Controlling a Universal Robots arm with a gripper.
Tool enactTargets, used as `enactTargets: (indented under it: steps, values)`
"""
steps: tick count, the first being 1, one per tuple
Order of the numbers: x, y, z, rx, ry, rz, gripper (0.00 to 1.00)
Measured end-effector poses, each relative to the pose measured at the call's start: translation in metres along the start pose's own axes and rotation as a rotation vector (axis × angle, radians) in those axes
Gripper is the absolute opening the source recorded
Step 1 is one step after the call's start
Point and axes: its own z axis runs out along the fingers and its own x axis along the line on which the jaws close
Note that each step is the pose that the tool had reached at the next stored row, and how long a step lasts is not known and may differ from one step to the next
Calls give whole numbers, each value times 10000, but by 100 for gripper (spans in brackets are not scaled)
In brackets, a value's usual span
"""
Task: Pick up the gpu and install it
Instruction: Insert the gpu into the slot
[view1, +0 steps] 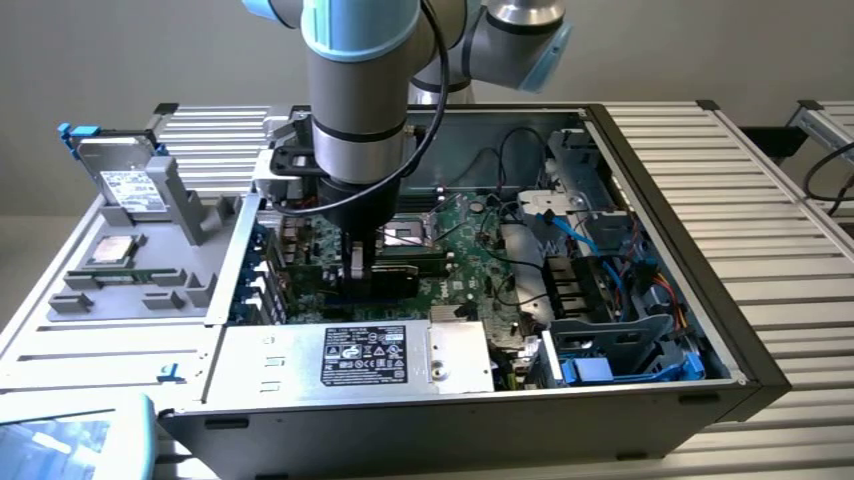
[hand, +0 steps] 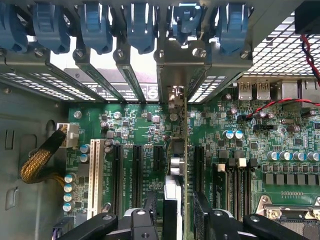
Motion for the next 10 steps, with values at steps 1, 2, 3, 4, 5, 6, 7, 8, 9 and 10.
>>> enactTargets:
  steps: [1,2,3,4,5,6,7,8,9,10]
  values:
    - [0,2,-16,1,3,0,43]
    - [0,6,-58,1,3,0,43]
    - [0,10,-103,2,1,0,43]
    - [0,15,-151,1,5,1,43]
    - [0,20,-195,2,3,0,43]
    - [0,25,-240,2,5,1,43]
    - [0,30,-284,3,4,1,43]
    - [0,35,-327,3,7,2,43]
    - [1,40,-372,2,11,2,43]
    - [1,46,-419,3,16,2,43]
